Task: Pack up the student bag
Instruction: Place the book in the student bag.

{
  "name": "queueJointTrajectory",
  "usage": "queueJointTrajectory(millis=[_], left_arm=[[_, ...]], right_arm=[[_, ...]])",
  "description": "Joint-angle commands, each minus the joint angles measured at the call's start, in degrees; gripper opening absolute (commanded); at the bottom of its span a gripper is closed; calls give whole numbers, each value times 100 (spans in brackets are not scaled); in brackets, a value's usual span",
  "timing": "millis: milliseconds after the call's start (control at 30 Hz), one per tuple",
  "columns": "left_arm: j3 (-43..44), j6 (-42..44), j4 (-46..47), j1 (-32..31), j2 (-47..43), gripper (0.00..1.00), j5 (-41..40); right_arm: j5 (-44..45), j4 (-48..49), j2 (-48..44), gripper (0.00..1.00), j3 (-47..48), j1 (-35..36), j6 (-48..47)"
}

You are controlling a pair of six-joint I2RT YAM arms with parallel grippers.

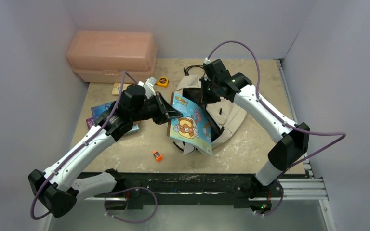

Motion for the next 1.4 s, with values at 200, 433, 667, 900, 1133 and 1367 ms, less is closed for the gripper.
queueJointTrajectory(millis=[200,433,667,900,1133,1367], left_arm=[[-1487,-135,160,1102,-582,0,-1357],[-1116,-154,130,1181,-702,0,-1011],[-214,-408,546,1006,167,0,-16],[-1508,-139,-291,1006,-652,0,-1286],[-2632,-435,-304,985,-736,0,-1784],[-2510,-101,24,900,-454,7,-1361]], right_arm=[[-57,420,-28,0,163,-17,99],[-70,446,150,0,212,-20,4],[-95,516,235,0,222,-16,53],[-163,560,290,0,210,-20,54],[-306,606,307,0,135,-16,79],[-297,597,273,0,73,-19,89]])
